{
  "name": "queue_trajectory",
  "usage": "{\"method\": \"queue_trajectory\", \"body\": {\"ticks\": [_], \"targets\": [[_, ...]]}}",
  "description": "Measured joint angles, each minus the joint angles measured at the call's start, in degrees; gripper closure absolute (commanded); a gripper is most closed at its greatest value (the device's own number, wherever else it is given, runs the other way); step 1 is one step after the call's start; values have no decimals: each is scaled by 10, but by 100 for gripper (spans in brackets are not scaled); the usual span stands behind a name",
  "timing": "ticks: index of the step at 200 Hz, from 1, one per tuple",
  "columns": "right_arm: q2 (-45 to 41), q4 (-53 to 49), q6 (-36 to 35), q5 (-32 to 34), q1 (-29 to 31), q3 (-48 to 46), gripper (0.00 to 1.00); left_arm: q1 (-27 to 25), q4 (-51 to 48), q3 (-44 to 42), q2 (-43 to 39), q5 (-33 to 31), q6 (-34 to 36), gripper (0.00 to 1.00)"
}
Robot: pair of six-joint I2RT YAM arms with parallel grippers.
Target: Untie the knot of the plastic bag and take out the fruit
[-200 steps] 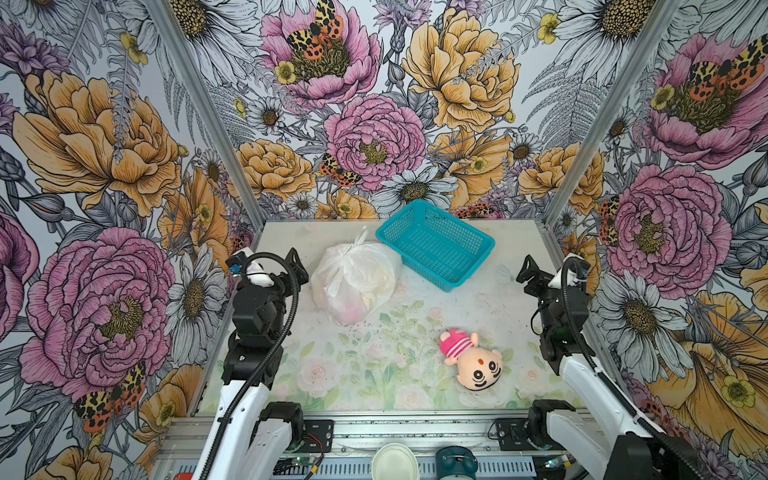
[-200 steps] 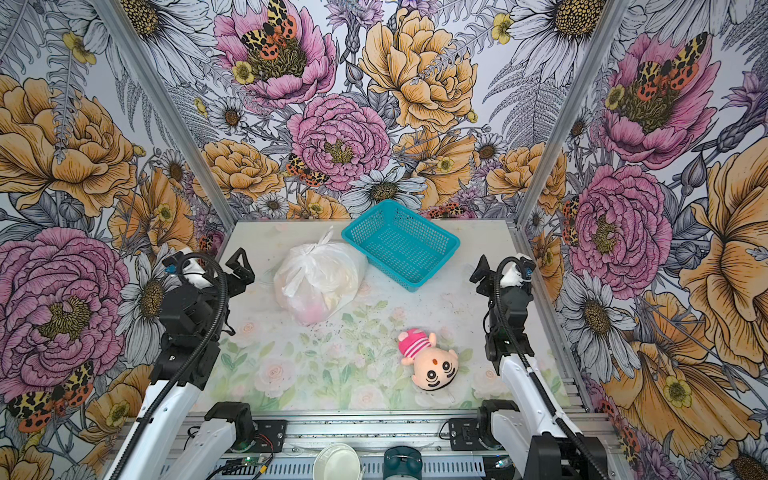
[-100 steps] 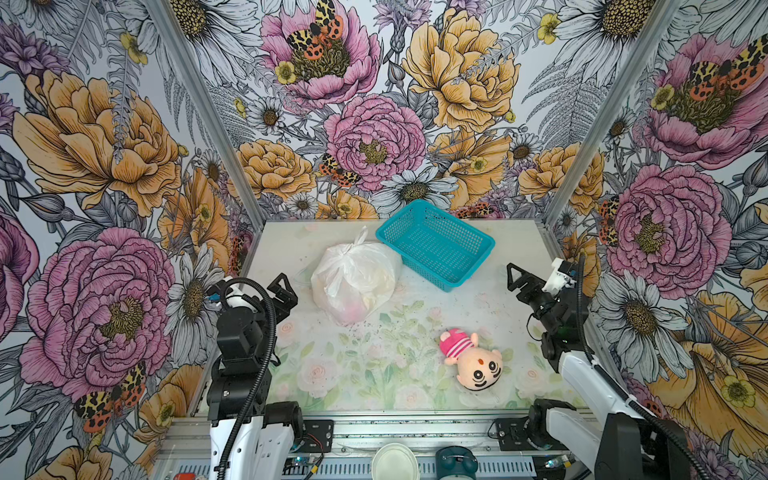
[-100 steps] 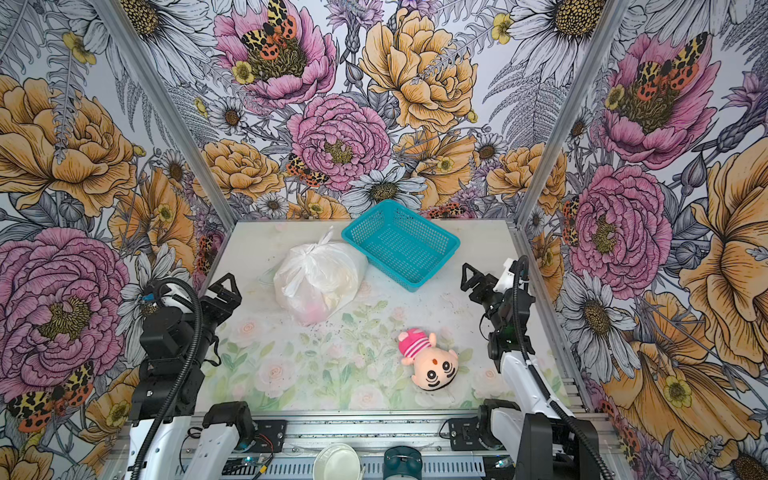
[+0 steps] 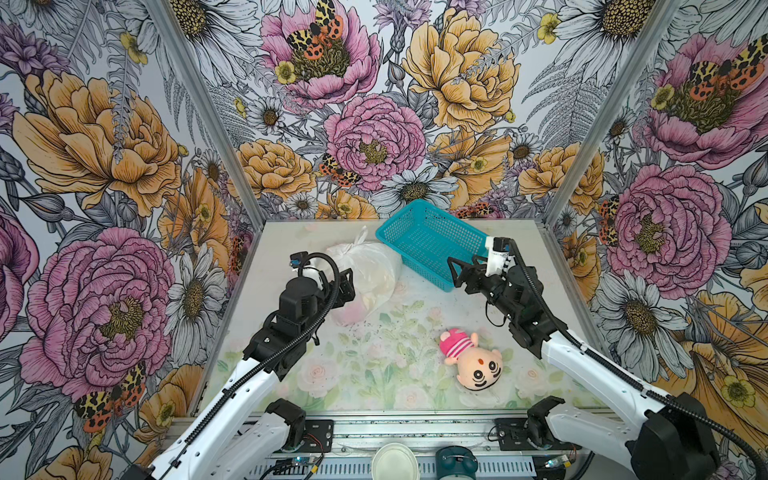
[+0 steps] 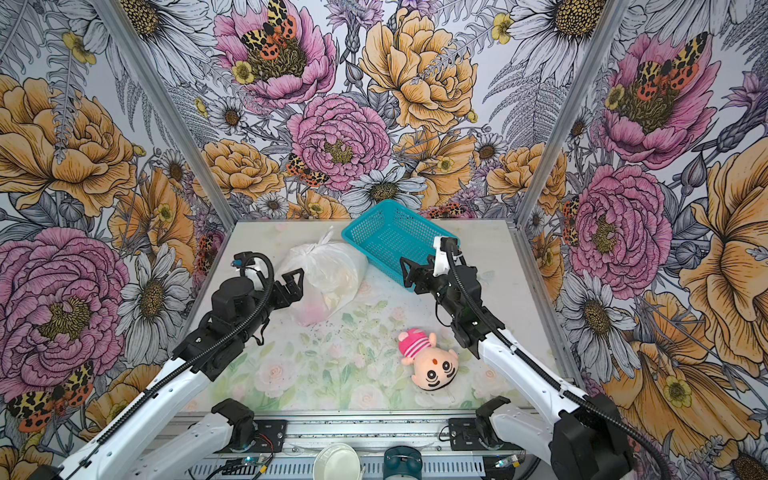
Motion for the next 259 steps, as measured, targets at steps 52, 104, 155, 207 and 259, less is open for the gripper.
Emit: {"method": "queue_trajectory", "body": {"ticks": [52,104,155,207,259], "targets": [[84,-53,-65,86,138,70,14,-6,11,-3,-3,-50,17,9],[174,-76,-82,143,230,149,14,28,-15,1,-35,-49,14,8],[279,-104,-82,156,253,215,11,65,-30,1,-34,2,-4,8],[373,-131,-90,174,239,297,4,88,-36,1,-34,22,-11,7],[496,-142,-89,147,196,414,9,91,-36,1,-21,26,-15,6]]}}
